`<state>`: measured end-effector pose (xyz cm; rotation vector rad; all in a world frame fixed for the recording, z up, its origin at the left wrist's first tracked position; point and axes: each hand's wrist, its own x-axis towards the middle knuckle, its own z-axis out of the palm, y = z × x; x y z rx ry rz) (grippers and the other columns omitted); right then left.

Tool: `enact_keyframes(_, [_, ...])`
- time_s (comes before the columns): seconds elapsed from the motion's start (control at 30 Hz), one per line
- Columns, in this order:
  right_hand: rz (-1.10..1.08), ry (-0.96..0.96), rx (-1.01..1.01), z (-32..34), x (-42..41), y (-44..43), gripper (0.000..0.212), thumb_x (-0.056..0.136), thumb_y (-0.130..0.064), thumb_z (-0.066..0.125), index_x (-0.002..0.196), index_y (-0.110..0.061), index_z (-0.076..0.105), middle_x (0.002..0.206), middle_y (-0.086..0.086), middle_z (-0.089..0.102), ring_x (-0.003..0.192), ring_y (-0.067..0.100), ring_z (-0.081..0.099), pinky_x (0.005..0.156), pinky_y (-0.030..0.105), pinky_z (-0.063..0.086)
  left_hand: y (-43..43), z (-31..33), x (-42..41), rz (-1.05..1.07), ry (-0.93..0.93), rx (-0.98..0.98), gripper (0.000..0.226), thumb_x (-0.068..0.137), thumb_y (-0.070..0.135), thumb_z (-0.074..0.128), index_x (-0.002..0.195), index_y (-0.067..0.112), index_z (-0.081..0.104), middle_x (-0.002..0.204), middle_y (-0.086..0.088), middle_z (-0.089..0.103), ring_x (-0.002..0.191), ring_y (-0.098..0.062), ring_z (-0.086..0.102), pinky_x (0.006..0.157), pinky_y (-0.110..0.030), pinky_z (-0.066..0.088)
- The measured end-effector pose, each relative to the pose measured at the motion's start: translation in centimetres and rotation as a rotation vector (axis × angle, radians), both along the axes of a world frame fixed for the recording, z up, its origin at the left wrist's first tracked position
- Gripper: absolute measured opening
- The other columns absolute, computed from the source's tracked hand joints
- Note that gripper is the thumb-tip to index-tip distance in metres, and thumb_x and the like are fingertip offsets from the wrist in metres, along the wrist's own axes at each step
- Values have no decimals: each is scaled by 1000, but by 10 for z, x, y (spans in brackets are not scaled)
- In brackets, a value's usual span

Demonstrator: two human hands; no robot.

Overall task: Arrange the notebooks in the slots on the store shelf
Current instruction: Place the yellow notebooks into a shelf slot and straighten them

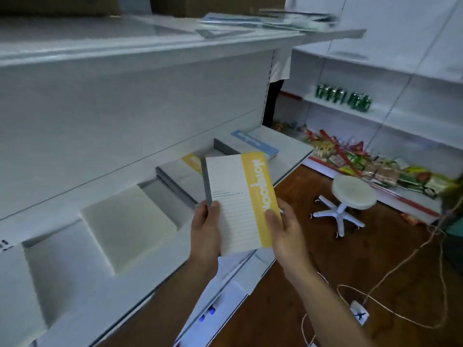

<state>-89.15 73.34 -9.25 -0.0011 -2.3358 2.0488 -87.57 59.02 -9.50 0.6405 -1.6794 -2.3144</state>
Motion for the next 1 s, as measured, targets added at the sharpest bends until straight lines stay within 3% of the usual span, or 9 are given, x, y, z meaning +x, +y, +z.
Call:
enact_keyframes(0.2, [150,16,111,-1,-92,-3,28,99,-27,48,126,-34,50,108,-17,62,97,2,61,76,23,49,1,3,-72,124,51,-74,18,102,29,43,103,22,60,98,5,67,93,-12,60,80,-26,46])
enact_keyframes(0.33, [327,29,196,-6,-148,-24,35,99,-31,47,133,-33,43,110,-19,58,91,-12,54,66,0,40,-9,2,-104,290,80,-189,17,103,28,41,94,24,54,83,14,60,80,-4,55,72,-16,42])
enact_keyframes(0.43, [508,33,216,-4,-180,-39,40,99,-34,47,138,-37,37,113,-23,56,91,-19,53,66,-2,40,-16,6,-119,400,44,-286,14,103,28,40,98,24,52,88,9,63,77,2,60,68,-12,45])
enact_keyframes(0.5, [609,51,239,-7,-200,-49,39,98,-35,47,135,-44,35,112,-29,55,94,-19,54,74,3,44,-21,3,-128,472,-11,-378,11,102,35,41,100,29,51,95,5,63,85,0,62,68,-13,46])
enact_keyframes(0.63, [765,48,325,-18,-231,-65,36,97,-39,49,131,-39,38,116,-18,57,100,2,58,89,27,48,-35,-19,-148,526,-270,-722,26,101,35,39,118,18,48,117,-4,54,113,-23,48,98,-39,40])
enact_keyframes(0.73, [843,27,400,-35,-243,-73,29,93,-40,51,121,-32,44,117,-10,58,103,8,58,92,35,49,-46,-34,-153,582,-431,-865,45,96,30,34,133,8,46,132,-9,51,126,-25,40,108,-35,27])
enact_keyframes(0.8, [883,-3,457,-52,-247,-80,57,84,-59,49,130,-26,39,134,-3,52,119,15,54,100,43,47,-54,-41,-152,586,-519,-895,46,95,25,38,139,9,43,139,-9,49,131,-26,39,112,-38,27])
enact_keyframes(0.87, [905,-39,475,-67,-250,-86,79,76,-70,42,140,-25,32,144,-1,45,128,19,48,104,46,43,-62,-47,-152,558,-572,-850,41,95,19,42,135,13,45,136,-8,51,127,-27,44,109,-45,35])
enact_keyframes(1.0, [897,-28,467,-67,-247,-89,76,78,-64,39,142,-24,31,142,0,46,125,20,50,102,45,45,-65,-44,-151,456,-535,-647,23,96,19,40,117,18,48,114,-7,57,103,-26,57,81,-39,53])
